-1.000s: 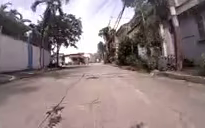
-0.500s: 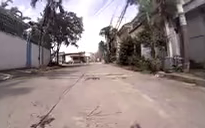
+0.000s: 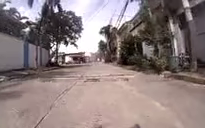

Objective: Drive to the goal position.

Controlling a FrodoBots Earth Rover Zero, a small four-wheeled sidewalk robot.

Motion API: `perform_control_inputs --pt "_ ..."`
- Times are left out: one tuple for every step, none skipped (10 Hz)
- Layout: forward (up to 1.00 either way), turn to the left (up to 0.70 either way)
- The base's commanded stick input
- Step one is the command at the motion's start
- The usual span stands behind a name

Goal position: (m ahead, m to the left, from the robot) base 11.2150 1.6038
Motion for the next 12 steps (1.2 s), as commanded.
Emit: perform_control_inputs --pt "0.7 -0.35" --pt "0.7 -0.35" --pt "0.7 -0.35" --pt "0.7 -0.29" --pt "0.7 0.0" --pt "0.7 0.0" --pt "0.7 0.0" --pt "0.7 0.0" --pt "0.7 0.0" --pt "0.7 0.0" --pt "0.7 0.0" --pt "0.7 0.0"
